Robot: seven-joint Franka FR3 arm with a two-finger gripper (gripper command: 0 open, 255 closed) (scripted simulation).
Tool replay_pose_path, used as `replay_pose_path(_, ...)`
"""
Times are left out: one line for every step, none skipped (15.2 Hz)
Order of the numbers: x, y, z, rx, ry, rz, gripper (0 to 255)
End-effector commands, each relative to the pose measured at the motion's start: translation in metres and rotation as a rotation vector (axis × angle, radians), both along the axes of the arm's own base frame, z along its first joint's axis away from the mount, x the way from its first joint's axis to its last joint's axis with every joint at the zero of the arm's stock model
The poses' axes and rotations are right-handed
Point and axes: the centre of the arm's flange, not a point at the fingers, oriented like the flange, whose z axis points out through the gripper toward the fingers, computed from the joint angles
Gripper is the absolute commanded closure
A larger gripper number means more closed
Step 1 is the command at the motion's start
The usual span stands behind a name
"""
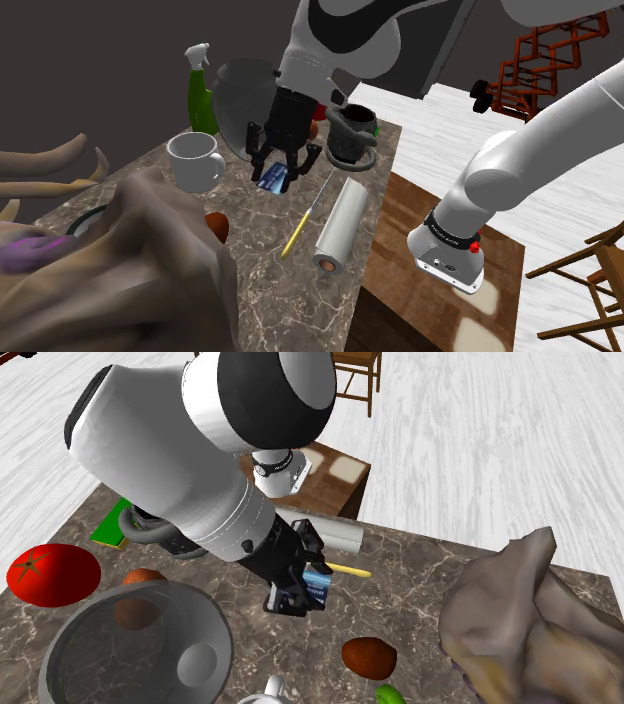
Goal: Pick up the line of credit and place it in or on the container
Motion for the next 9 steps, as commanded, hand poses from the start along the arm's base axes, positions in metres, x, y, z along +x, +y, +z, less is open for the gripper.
replay_pose_path(0.001, 0.000, 0.012, 0.000, 0.000, 0.000, 255)
replay_pose_path(0.001, 0.000, 0.017, 0.000, 0.000, 0.000, 255)
replay_pose_path(0.001, 0.000, 0.022, 0.000, 0.000, 0.000, 255)
replay_pose_path(0.001, 0.000, 0.027, 0.000, 0.000, 0.000, 255)
replay_pose_path(0.001, 0.000, 0.033, 0.000, 0.000, 0.000, 255)
replay_pose_path(0.001, 0.000, 0.038, 0.000, 0.000, 0.000, 255)
replay_pose_path(0.001, 0.000, 0.043, 0.000, 0.000, 0.000, 255)
replay_pose_path(0.001, 0.000, 0.049, 0.000, 0.000, 0.000, 255)
replay_pose_path(0.001, 0.000, 0.054, 0.000, 0.000, 0.000, 255)
